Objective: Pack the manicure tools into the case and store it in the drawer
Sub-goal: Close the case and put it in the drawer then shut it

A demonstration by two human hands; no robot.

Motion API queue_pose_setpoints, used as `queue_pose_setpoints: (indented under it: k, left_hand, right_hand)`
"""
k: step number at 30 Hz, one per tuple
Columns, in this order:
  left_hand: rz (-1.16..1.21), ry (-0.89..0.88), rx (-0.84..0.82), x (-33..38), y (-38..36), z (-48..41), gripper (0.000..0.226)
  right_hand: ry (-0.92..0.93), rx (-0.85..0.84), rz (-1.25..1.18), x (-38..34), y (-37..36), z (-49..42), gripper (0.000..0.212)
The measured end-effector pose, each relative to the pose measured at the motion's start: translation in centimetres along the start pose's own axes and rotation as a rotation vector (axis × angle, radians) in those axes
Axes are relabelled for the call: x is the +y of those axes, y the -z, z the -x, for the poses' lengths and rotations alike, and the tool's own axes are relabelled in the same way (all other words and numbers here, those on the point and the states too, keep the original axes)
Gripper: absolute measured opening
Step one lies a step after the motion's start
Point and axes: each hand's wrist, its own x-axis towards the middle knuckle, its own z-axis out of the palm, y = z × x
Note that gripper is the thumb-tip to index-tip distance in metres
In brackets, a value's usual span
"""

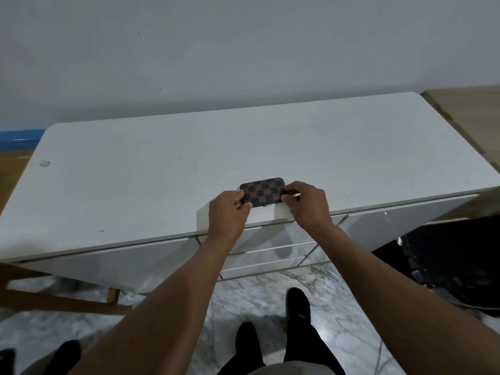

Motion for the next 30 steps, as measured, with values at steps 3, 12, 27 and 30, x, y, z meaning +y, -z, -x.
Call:
queue_pose_setpoints:
  k: [3, 12, 27, 30]
  left_hand:
    - [-0.014, 0.021, 0.003, -0.1, -0.1, -0.1, 0.03]
    - [-0.012, 0.077, -0.02, 0.4, -0.1, -0.2, 0.043]
    - [-0.305, -0.318, -0.024, -2.0, -2.1, 9.3, 0.025]
    - [-0.4, -0.253, -0.114, -3.2, -3.1, 11.4, 0.033]
  right_hand:
    - [-0.011, 0.016, 0.004, 0.0, -0.2, 0.5, 0.016]
    - [0.014, -0.042, 0.05, -0.4, 0.1, 0.6, 0.023]
    - [0.239, -0.175, 0.398, 3.2, 0.9, 8.5, 0.036]
    - [0.207, -0.299, 0.45, 4.7, 0.3, 9.6, 0.046]
